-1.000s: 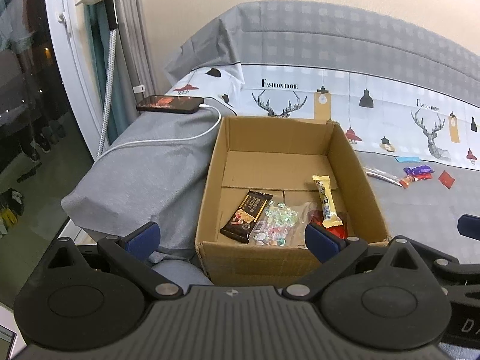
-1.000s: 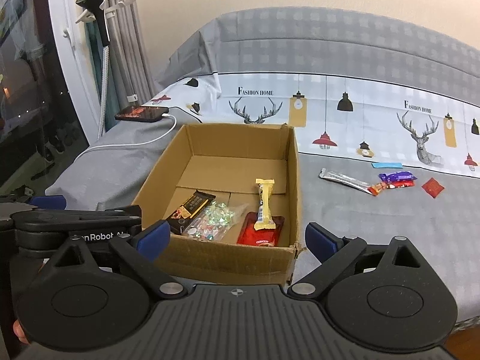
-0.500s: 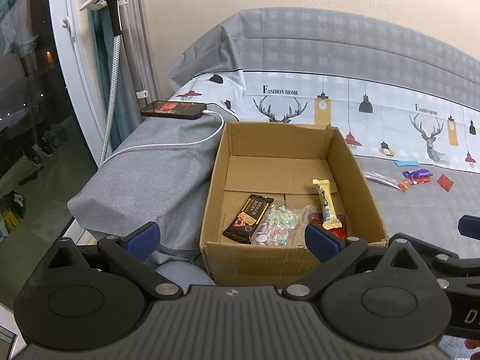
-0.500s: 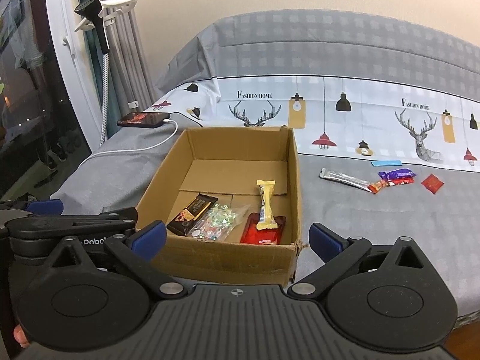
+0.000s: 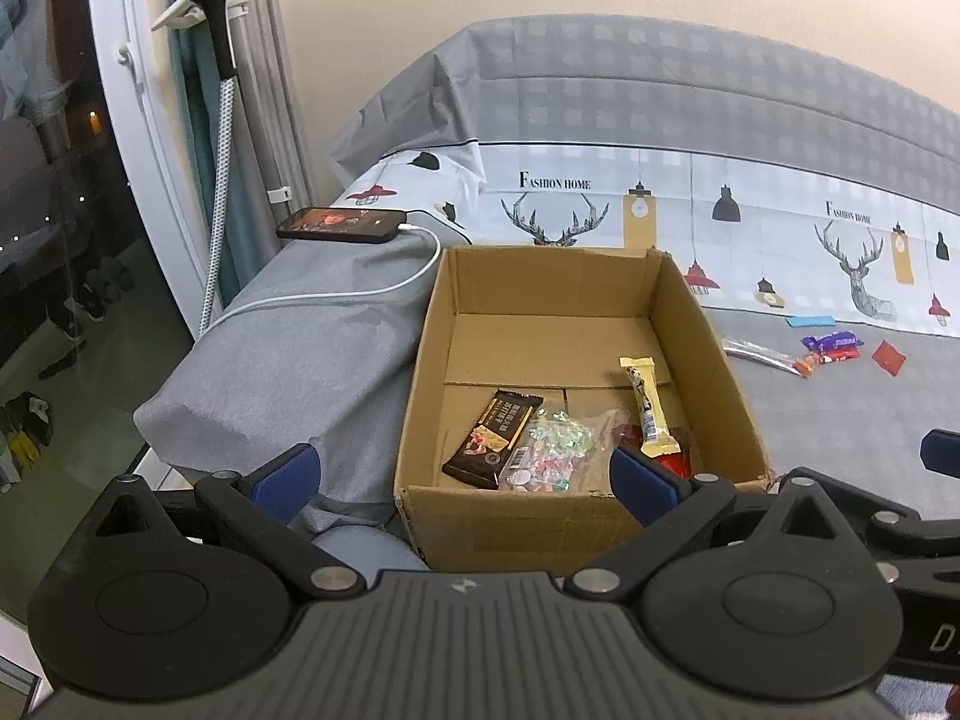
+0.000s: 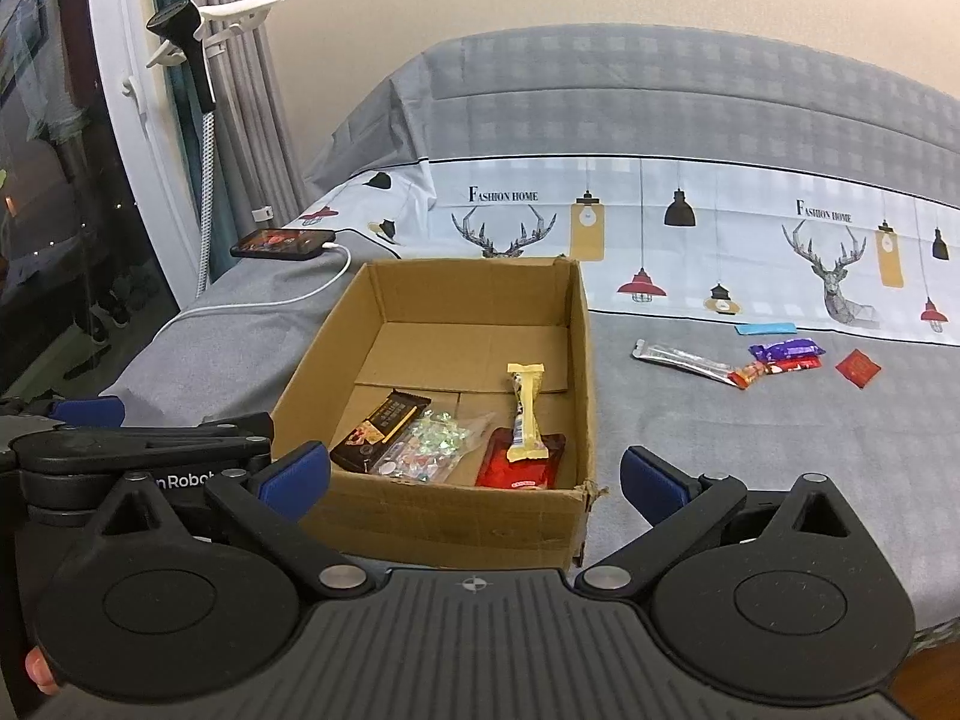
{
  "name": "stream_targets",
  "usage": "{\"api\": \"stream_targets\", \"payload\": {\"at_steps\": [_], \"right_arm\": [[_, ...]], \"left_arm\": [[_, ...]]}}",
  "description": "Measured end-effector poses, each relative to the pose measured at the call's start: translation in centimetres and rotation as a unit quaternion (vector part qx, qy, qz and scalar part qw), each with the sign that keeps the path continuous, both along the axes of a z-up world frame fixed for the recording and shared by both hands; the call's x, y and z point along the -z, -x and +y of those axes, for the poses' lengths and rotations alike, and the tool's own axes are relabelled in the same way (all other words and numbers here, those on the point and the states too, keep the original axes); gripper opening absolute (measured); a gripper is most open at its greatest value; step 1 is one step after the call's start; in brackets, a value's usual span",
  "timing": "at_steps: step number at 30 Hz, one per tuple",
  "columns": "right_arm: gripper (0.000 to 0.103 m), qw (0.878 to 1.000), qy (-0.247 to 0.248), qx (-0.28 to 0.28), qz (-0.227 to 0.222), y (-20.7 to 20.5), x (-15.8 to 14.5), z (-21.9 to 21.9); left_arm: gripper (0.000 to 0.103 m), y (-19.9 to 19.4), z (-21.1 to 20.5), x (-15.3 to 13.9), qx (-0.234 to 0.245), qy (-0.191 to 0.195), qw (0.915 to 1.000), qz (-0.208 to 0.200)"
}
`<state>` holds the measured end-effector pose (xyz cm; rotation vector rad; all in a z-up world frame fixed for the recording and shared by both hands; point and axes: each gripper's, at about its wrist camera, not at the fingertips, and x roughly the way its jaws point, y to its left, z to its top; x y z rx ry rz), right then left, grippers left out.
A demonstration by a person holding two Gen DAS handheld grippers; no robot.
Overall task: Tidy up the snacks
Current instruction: 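Move both tools back toward the remaining snacks on the bed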
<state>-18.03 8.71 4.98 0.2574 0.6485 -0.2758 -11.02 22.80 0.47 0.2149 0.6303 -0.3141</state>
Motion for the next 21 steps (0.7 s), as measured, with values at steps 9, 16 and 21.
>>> {"api": "stream_targets", "payload": {"at_steps": [9,16,21], "right_arm": [[0.103,1.000,-0.018,0.021,-0.006,0.6,0.5,-1.5],[0.103,0.997,-0.053,0.055,-0.009,1.2,1.5,-4.5],[0.103,0.995,-0.058,0.080,-0.010,1.7,2.2,-7.8]], "left_arm": [[0.103,0.1,-2.6,0.3,0.025,-0.031,0.9992,-0.005],[0.103,-0.1,-6.6,0.6,0.061,-0.058,0.9965,0.001],[0.103,-0.5,-10.4,0.7,0.093,-0.070,0.9933,0.001]]}}
